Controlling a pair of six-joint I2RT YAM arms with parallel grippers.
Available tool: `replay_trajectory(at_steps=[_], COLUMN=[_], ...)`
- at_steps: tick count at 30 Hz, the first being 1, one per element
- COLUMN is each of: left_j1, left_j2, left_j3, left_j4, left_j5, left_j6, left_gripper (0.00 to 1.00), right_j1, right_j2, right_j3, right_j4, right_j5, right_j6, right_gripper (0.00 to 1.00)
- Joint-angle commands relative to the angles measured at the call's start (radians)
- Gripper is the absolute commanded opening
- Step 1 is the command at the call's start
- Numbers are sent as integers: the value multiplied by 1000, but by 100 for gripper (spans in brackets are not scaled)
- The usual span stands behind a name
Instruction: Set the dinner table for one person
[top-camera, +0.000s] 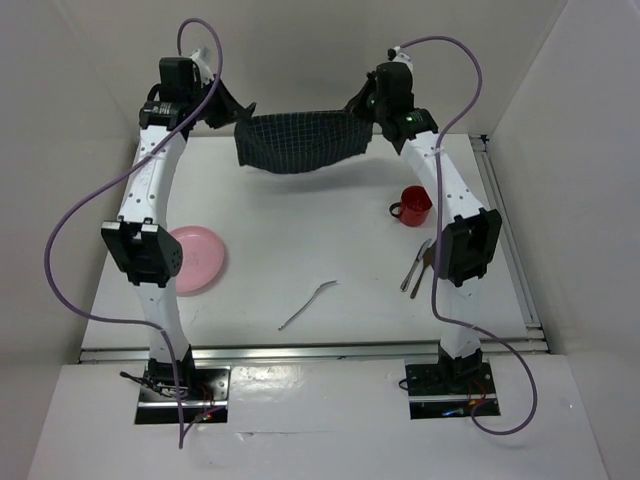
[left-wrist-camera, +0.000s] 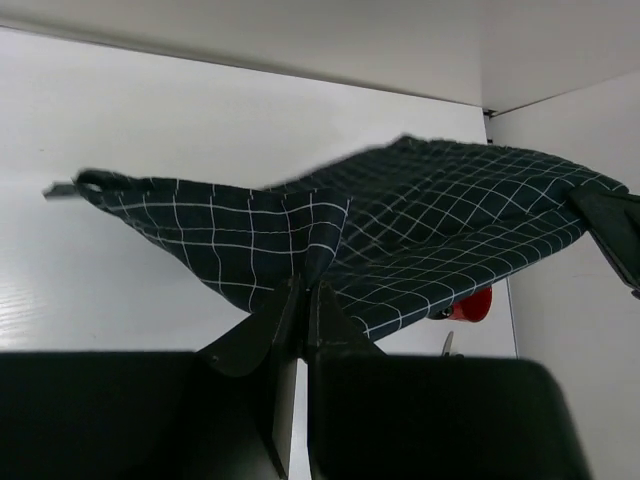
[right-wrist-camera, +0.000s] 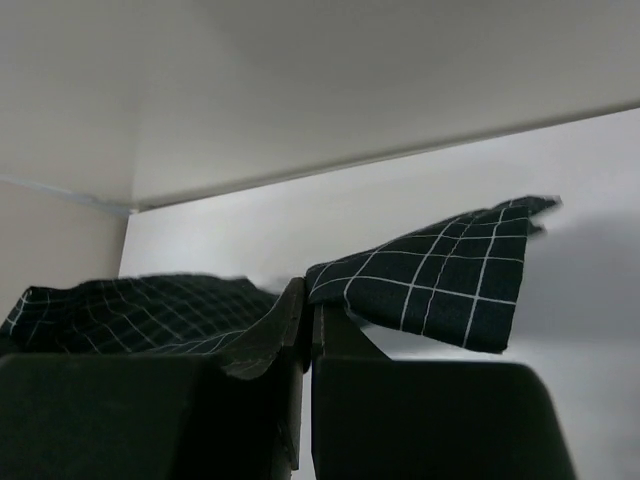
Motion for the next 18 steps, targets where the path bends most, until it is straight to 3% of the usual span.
replay_trajectory(at_steps=[1,5,8,10,12,13,14,15,16,18], left_j1=[76,96,96,105,116,116,116,116,125,125], left_j2=[-72,-195,-282,-318,-365,-382,-398,-417,-462,-509], left_j3=[-46,-361,-517,-650,-775,-813,-847,-876,-912,-913], left_j4=[93,182,217,217,204,194,185,176,164,139], left_j5=[4,13,2,2,2,2,-12,-24,-42,-106], left_j6=[10,1,1,1,1,1,-9,-9,-9,3], left_gripper=[0,0,0,0,25,41,57,81,97,100], right_j1=[-41,-19,-8,30,68,90,111,131,166,199], right_j2=[-53,-133,-228,-288,-380,-408,-435,-484,-506,-556], right_j3=[21,-226,-381,-568,-759,-821,-876,-927,-1008,-1047], right_j4=[59,107,139,159,181,181,181,181,181,114], right_j5=[28,37,47,65,65,65,77,77,88,137], right_j6=[-56,-35,4,25,74,85,119,128,128,154], right_gripper=[0,0,0,0,1,10,22,35,65,77])
